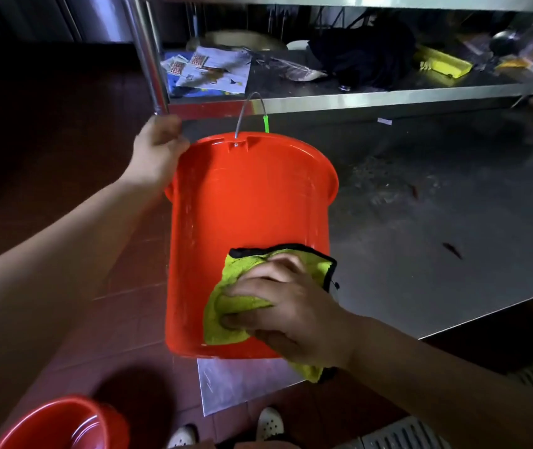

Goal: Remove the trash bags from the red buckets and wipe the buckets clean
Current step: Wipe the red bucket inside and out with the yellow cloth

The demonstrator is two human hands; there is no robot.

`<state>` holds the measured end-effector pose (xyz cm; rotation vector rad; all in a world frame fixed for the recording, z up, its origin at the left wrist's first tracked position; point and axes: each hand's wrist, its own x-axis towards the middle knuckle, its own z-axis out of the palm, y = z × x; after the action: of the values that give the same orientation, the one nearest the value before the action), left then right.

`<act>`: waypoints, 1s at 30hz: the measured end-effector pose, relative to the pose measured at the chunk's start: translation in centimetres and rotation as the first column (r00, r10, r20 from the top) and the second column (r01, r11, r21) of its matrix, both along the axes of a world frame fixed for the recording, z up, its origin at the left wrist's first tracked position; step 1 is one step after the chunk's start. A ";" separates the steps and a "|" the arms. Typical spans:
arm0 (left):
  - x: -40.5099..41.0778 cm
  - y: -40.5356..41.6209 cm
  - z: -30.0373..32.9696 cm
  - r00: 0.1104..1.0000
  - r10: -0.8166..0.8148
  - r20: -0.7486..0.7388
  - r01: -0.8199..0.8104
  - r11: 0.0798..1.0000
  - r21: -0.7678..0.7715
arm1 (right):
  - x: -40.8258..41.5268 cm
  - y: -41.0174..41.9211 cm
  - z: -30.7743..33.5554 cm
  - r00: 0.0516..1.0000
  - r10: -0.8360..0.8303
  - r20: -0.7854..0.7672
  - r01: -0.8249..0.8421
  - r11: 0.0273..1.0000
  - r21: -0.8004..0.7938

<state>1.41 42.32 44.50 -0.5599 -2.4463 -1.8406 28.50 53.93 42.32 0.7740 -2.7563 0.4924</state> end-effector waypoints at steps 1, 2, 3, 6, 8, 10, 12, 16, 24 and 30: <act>0.0 0.8 1.0 0.977 -0.026 -0.211 0.008 0.996 -0.086 | -0.2 -0.1 0.0 1.000 0.003 -0.006 -0.003 1.000 0.004; 0.2 1.8 1.9 0.916 -0.110 -0.387 0.033 0.979 -0.200 | -0.3 -0.3 -0.1 1.000 0.008 -0.009 -0.008 1.000 0.007; 0.4 2.7 2.7 0.855 -0.223 -0.469 0.080 0.949 -0.306 | -0.5 -0.4 -0.1 1.000 0.012 -0.014 -0.012 1.000 0.013; 1.4 4.6 3.1 0.815 -0.442 -0.376 0.163 0.796 -0.583 | -1.1 -0.7 -0.1 0.999 0.021 -0.027 -0.020 0.999 0.036; 1.4 4.8 2.5 0.857 -0.427 -0.287 0.151 0.742 -0.653 | -1.5 -0.6 0.0 0.999 0.045 -0.031 -0.043 0.998 0.052; 1.2 4.5 2.3 0.877 -0.409 -0.251 0.176 0.761 -0.624 | -2.3 -0.2 0.0 0.995 0.087 -0.043 -0.083 0.993 0.081; 0.9 4.1 2.5 0.892 -0.401 -0.206 0.227 0.795 -0.563 | -4.0 0.6 0.1 0.993 0.082 -0.087 -0.074 0.993 0.095; 0.7 4.1 2.3 0.911 -0.366 -0.189 0.218 0.817 -0.534 | -10.4 5.0 1.4 0.964 -0.165 -0.208 0.165 0.986 -0.017; -0.5 2.1 1.1 0.919 -0.347 -0.187 0.220 0.845 -0.488 | -13.3 5.1 2.3 0.923 -0.381 -0.045 0.366 0.910 -0.192; -1.3 -0.6 0.5 0.947 -0.300 -0.116 0.224 0.873 -0.433 | -5.0 0.6 0.3 0.982 -0.168 -0.084 0.160 0.982 -0.101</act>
<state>0.15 41.70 45.05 -1.0810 -2.7510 -1.2494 23.51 54.48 42.62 0.5281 -2.6610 0.5342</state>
